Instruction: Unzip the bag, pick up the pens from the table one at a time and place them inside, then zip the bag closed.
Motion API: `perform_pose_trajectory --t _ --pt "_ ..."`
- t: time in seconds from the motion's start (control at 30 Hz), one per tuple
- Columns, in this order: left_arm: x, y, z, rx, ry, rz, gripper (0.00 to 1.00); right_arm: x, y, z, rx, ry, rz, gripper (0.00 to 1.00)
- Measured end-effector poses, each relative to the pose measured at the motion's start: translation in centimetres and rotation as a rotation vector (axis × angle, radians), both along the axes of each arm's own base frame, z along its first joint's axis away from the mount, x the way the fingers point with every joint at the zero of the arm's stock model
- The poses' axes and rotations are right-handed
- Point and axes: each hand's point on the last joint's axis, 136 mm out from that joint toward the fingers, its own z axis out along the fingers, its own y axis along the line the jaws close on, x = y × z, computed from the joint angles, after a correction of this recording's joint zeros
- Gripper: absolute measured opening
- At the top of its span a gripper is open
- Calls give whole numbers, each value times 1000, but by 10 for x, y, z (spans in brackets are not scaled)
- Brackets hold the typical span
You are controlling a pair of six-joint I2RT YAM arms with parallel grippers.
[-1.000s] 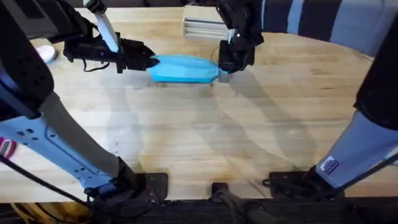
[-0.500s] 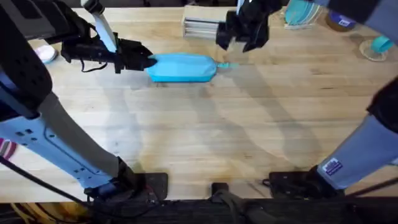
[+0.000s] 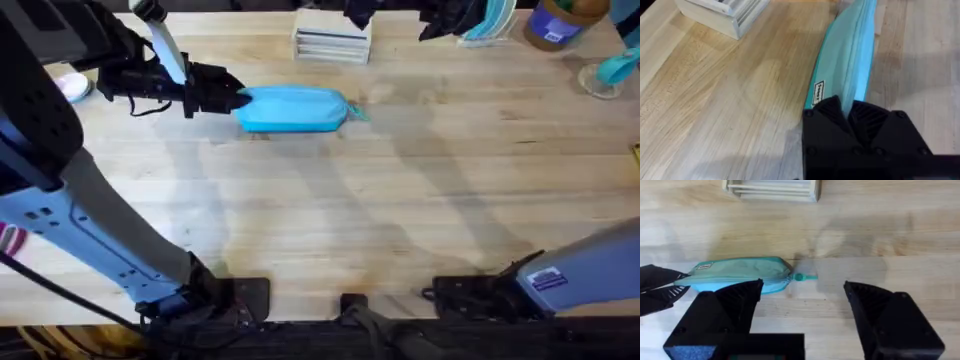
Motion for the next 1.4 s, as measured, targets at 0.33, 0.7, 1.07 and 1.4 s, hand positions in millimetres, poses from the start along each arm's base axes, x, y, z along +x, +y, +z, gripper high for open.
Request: perform_pose_trajectory --t 0.33,0.7,1.07,1.4 --pt "1 6 -1 4 1 17 983 -7 16 0 -15 -3 66 995" --pt "-7 7 -2 8 51 18 995 -2 5 3 -94 -35 110 996" --pt "-44 13 83 214 7 20 995 -40 -45 61 -265 -131 203 996" --pt "-66 32 176 410 -22 312 993 -64 -87 69 -309 -80 149 996"
